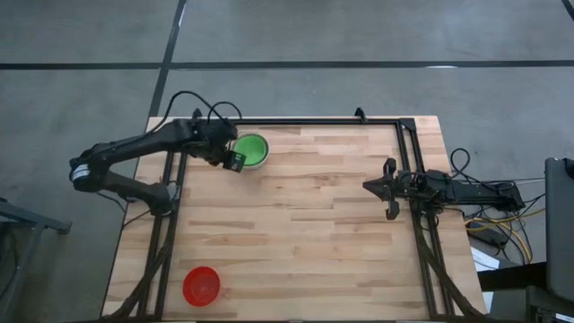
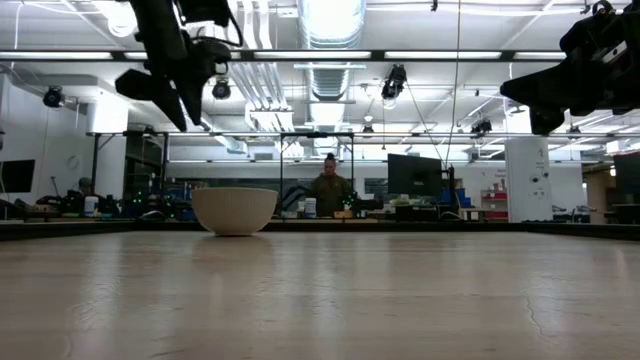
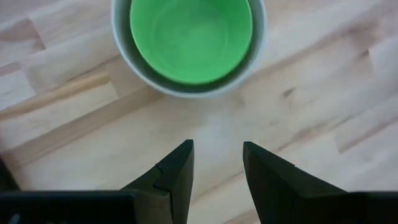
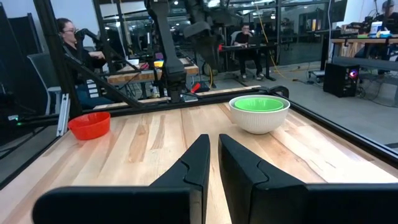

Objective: Nest bowls inside each other
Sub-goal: Stack the orange bowl on the green bowl

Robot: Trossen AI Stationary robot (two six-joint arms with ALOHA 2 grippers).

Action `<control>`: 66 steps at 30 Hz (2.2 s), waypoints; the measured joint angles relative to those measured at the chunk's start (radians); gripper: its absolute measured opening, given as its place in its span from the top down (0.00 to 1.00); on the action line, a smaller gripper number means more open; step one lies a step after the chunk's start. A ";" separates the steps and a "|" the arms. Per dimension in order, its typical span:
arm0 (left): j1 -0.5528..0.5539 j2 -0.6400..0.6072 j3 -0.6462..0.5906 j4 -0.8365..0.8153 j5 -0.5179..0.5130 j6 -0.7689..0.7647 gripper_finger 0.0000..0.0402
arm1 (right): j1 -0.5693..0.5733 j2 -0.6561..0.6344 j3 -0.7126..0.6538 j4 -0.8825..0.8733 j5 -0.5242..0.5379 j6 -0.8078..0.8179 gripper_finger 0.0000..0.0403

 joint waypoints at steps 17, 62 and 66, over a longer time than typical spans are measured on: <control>-0.272 -0.087 -0.004 -0.109 -0.087 -0.013 0.65 | 0.000 0.000 0.000 0.000 0.000 -0.001 0.92; -1.170 -0.175 -0.252 0.104 -0.122 -0.197 0.65 | 0.000 0.000 0.000 0.000 0.000 -0.001 0.92; -1.204 -0.175 -0.281 0.149 -0.088 -0.186 0.65 | 0.000 0.000 0.000 0.000 0.000 -0.001 0.92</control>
